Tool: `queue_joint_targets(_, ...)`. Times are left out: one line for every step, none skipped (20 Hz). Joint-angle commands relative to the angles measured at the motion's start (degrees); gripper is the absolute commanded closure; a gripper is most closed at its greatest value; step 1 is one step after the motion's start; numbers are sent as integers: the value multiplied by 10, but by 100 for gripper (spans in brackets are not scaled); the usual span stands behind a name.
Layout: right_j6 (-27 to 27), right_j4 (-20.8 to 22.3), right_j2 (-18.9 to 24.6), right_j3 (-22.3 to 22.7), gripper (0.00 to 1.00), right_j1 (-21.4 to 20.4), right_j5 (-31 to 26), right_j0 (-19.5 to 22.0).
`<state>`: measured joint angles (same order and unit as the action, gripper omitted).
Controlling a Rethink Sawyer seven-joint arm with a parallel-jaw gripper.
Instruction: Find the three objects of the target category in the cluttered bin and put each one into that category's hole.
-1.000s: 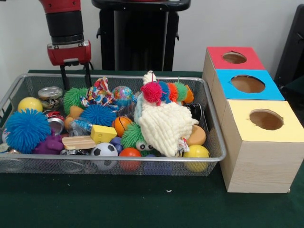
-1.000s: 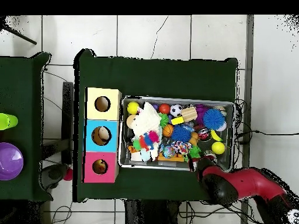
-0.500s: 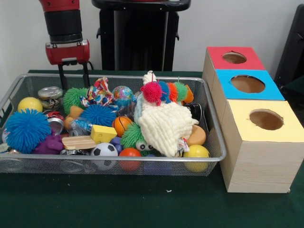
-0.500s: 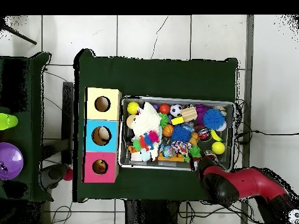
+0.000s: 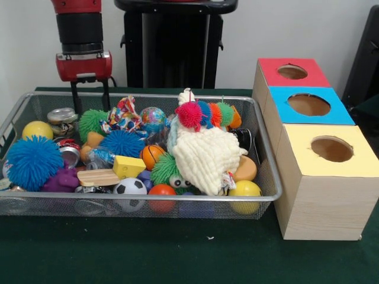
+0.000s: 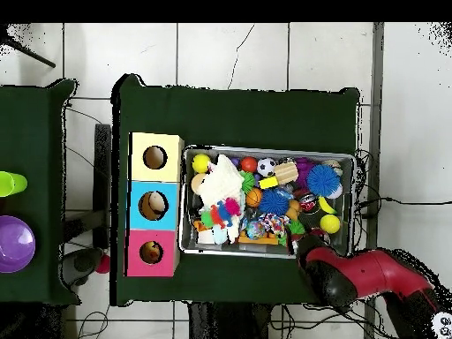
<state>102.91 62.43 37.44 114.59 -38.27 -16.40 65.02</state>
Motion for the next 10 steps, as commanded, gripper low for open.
queue_joint_targets(17,52,-43,-66,0,-4,46,-23)
queue_joint_targets(26,56,-52,-68,0,-6,53,-30)
queue_joint_targets(40,57,-63,-71,0,-8,63,-37)
queue_joint_targets(55,58,-75,-74,0,-11,71,-45)
queue_joint_targets(50,56,-75,-76,0,-9,71,-43)
queue_joint_targets(46,53,-77,-75,0,-8,71,-44)
queue_joint_targets(47,53,-83,-78,0,-5,76,-48)
queue_joint_targets(49,51,-91,-80,0,-2,80,-52)
queue_joint_targets(49,48,-96,-83,0,2,82,-55)
queue_joint_targets(48,48,-101,-86,0,6,83,-59)
